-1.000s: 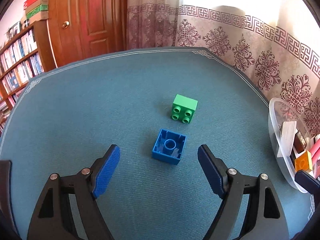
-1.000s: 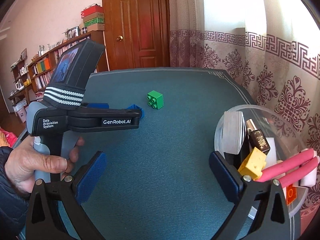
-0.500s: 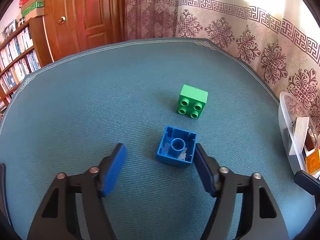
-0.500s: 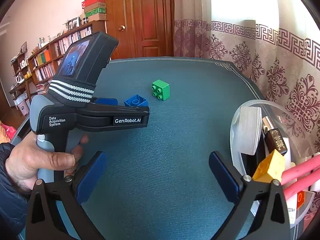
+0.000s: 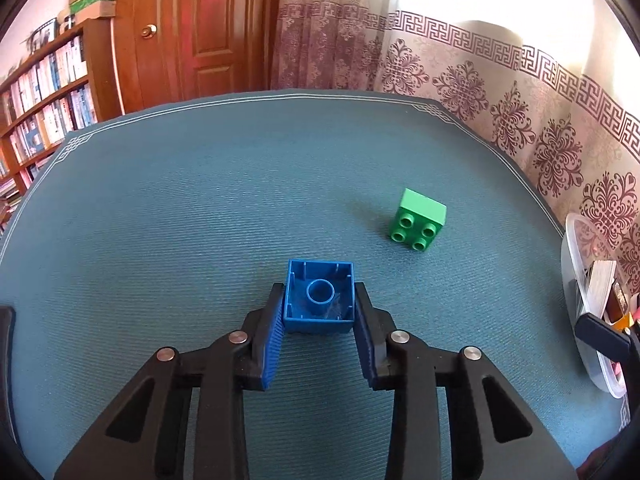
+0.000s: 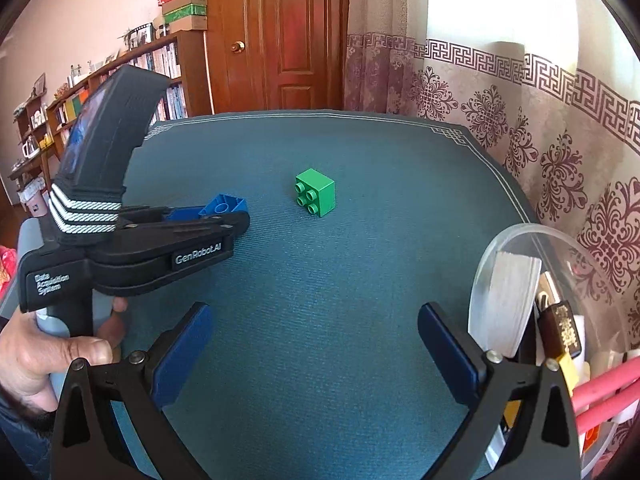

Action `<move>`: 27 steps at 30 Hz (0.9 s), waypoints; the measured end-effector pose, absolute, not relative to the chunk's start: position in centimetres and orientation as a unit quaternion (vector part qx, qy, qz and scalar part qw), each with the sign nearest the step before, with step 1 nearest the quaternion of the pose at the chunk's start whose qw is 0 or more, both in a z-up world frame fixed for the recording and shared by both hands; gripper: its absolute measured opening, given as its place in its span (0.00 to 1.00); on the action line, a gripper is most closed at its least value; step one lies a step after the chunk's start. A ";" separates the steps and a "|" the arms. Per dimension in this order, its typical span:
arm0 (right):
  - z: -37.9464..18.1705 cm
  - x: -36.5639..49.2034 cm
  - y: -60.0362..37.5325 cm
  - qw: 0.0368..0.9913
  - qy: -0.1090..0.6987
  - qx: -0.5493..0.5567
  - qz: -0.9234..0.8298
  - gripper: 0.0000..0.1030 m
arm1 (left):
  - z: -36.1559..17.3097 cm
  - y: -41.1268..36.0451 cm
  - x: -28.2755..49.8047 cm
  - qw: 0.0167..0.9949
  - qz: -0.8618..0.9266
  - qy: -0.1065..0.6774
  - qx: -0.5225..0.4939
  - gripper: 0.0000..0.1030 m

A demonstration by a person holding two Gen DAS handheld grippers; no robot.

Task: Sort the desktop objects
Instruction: 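Grasp the blue brick with the left gripper while the right gripper grasps the green brick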

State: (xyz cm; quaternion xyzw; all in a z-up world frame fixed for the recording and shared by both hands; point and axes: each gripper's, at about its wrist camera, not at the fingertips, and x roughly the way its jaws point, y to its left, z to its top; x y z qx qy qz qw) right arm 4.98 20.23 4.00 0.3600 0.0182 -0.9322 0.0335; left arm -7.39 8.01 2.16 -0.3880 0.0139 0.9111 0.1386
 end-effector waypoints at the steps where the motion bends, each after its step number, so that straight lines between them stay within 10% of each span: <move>1: 4.0 4.5 20.3 0.030 0.017 0.362 -0.932 0.99 | 2.2 7.7 -7.4 0.137 0.911 0.007 -0.388 0.34; 27: 3.0 -6.7 19.9 0.005 0.009 0.375 -0.927 0.61 | 2.4 3.5 -8.2 0.099 0.917 -0.059 -0.383 0.34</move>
